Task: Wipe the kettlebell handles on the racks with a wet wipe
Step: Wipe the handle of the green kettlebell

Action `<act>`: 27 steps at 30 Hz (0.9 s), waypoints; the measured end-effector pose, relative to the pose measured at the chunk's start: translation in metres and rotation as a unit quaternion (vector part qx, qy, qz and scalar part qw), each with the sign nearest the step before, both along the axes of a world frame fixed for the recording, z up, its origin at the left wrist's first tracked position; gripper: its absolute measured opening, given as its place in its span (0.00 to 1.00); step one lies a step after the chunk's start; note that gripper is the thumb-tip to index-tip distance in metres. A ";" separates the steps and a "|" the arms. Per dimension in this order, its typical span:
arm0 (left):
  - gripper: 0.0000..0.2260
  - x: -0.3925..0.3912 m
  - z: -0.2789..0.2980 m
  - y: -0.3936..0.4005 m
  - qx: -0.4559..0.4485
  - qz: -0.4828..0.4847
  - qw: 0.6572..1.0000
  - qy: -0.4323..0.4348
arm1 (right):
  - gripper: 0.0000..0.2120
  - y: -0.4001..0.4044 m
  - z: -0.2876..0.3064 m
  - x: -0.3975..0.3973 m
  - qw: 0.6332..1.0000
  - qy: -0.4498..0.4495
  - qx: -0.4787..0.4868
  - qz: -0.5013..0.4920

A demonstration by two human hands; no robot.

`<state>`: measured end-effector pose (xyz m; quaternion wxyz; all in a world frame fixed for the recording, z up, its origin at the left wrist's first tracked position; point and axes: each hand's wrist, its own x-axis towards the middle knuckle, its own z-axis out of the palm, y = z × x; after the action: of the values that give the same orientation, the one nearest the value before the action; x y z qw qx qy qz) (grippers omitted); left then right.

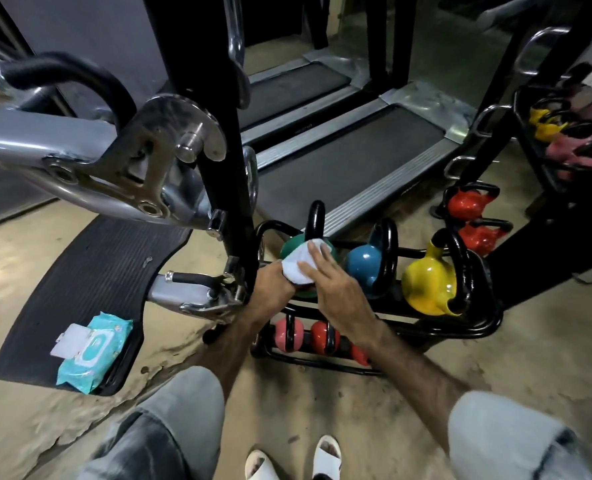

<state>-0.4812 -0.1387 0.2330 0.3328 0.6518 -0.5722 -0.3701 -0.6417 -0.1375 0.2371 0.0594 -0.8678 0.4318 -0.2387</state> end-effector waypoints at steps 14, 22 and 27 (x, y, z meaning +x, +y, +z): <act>0.11 0.016 0.009 -0.002 0.084 -0.048 0.992 0.081 | 0.17 0.025 0.006 0.044 0.838 -0.402 0.234 -0.285; 0.08 0.004 0.042 -0.032 0.039 -0.006 0.997 0.059 | 0.13 0.022 0.000 0.049 0.766 -0.530 0.186 -0.314; 0.16 0.010 0.045 -0.041 0.092 -0.009 0.988 0.125 | 0.15 0.041 -0.016 0.058 0.726 -0.562 0.219 -0.331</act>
<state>-0.4714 -0.1800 0.2779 0.3373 0.6228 -0.4956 -0.5028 -0.5834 -0.0963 0.2208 0.3964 -0.3400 0.6198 -0.5858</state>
